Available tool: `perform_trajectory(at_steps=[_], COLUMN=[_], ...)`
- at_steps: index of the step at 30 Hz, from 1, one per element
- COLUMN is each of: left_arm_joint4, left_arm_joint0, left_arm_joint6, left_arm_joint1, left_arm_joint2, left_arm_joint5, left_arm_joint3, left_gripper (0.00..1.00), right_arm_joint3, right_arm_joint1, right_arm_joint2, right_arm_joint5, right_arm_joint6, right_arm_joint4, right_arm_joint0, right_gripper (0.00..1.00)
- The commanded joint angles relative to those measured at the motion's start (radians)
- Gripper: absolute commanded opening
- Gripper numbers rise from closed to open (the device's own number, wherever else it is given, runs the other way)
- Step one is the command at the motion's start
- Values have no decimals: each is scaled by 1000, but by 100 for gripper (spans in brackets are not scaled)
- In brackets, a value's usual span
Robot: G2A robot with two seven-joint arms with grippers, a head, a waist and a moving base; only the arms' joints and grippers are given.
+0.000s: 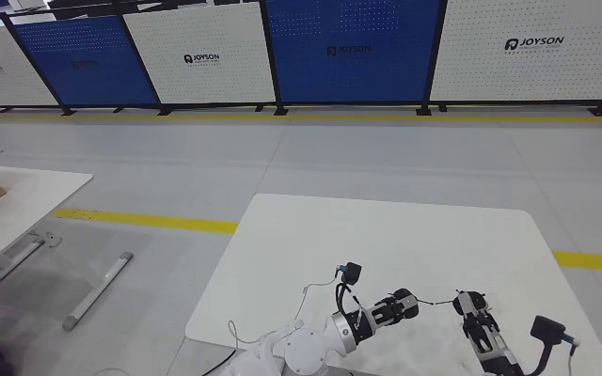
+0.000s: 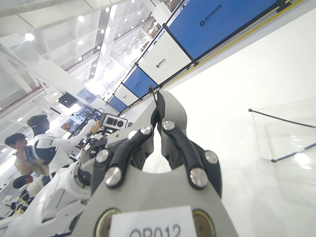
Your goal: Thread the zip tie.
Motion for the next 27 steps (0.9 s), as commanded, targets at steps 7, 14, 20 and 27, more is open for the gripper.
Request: perform_trajectory(at_steps=[7, 14, 20, 27], left_arm_joint4=[0, 0, 0, 0], left_arm_joint0=[0, 0, 0, 0], left_arm_joint6=[0, 0, 0, 0], left_arm_joint1=[0, 0, 0, 0], left_arm_joint2=[0, 0, 0, 0], left_arm_joint5=[0, 0, 0, 0], left_arm_joint3=[0, 0, 0, 0], left_gripper=[0, 0, 0, 0], right_arm_joint3=[4, 11, 10, 10], right_arm_joint1=[-3, -6, -8, -8], right_arm_joint2=[0, -5, 2, 2], right_arm_joint5=[4, 12, 4, 4], right_arm_joint6=[16, 21, 7, 7], right_arm_joint4=[-4, -5, 1, 1], right_arm_joint0=[5, 16, 11, 11], right_gripper=[0, 0, 0, 0])
